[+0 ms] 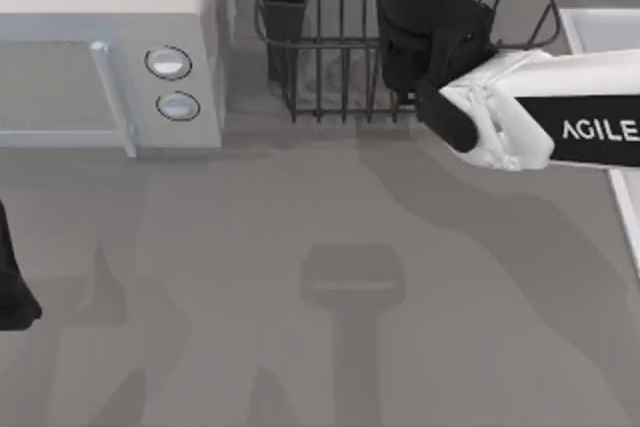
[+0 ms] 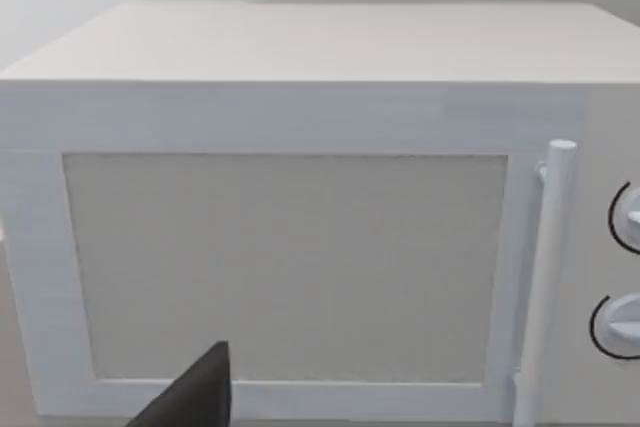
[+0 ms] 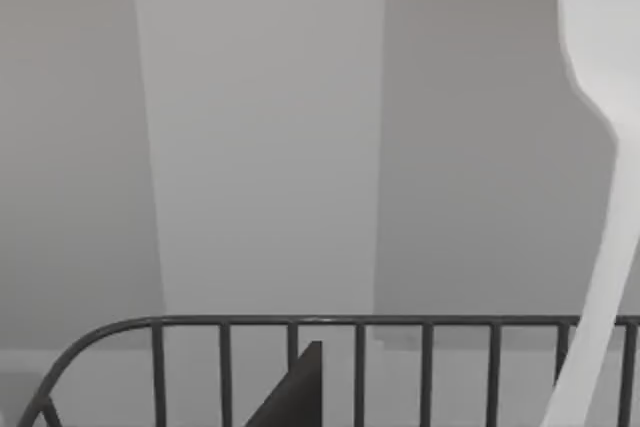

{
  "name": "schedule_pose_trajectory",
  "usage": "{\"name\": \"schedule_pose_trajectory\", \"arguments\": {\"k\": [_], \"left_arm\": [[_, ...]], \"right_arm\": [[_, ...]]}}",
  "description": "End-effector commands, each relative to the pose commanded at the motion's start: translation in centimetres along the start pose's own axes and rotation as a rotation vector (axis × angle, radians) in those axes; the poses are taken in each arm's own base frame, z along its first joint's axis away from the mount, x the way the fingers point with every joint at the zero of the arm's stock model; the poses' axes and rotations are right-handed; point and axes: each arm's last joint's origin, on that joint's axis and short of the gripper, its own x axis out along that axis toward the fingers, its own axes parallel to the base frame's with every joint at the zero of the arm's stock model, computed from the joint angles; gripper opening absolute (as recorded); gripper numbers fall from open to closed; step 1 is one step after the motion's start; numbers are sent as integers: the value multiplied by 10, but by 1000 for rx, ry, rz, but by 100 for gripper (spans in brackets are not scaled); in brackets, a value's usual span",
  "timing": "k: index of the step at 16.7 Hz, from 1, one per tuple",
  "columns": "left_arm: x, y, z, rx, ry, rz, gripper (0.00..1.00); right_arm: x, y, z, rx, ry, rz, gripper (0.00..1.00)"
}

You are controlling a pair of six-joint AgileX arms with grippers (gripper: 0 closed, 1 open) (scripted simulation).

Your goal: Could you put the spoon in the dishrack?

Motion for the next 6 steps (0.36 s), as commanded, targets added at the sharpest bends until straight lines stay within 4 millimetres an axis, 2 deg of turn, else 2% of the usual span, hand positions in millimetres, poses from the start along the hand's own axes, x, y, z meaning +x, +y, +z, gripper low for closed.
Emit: {"name": "schedule_pose_trajectory", "arguments": {"k": [6], "left_arm": [[0,0,0,0,0,0,100]], "right_arm": [[0,0,0,0,0,0,100]]}}
